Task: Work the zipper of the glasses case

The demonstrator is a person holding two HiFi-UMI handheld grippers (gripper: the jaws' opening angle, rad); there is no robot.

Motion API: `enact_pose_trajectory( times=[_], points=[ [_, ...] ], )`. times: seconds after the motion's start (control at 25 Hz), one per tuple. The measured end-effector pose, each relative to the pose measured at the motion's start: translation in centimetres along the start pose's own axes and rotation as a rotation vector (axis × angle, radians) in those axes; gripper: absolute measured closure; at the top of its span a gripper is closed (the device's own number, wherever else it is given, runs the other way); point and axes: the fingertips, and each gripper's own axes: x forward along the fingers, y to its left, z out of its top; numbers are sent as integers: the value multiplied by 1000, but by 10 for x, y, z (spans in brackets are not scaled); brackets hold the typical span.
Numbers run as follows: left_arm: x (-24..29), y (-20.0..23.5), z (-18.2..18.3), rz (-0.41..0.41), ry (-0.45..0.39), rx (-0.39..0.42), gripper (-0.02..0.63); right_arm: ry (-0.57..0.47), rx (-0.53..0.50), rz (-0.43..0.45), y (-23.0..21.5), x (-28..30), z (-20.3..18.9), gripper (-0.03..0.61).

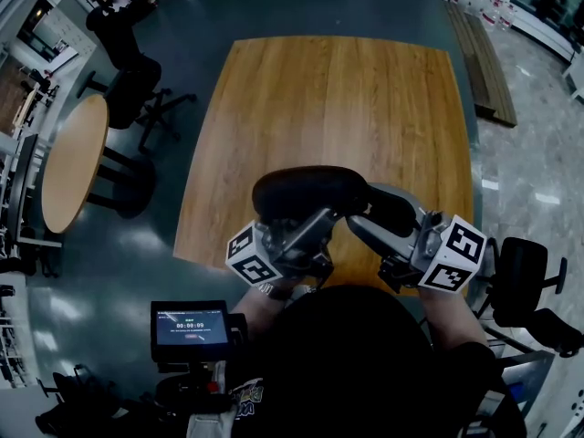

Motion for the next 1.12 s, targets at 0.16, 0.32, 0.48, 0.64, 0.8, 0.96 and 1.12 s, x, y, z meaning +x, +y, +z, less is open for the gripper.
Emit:
enact_pose_trajectory(
  times=[0.16, 0.32, 0.48, 0.64, 0.8, 0.96, 1.12],
  points=[
    [0, -3, 5, -38, -45, -35, 319, -31, -79, 2, 4, 0, 7, 382],
    [-10, 3, 28, -31, -170, -85, 240, -69, -89, -17, 1, -8, 14, 383],
    [-13, 12, 34, 12, -206, -97, 273, -47, -107, -13, 1, -6, 8, 383],
    [-22, 25, 33, 80, -236, -156, 327, -30, -91, -23, -2, -1, 3, 382],
    [-37, 47, 44, 112, -481, -462, 328, -113, -322, -95, 8, -3, 19, 399],
    [-47, 58, 60, 109, -648, -601, 328, -40, -880, -267, 26, 1, 6, 403],
    [-43, 57, 61, 88, -674, -642, 328, 4, -1131, -329, 32, 17, -2, 459]
  ],
)
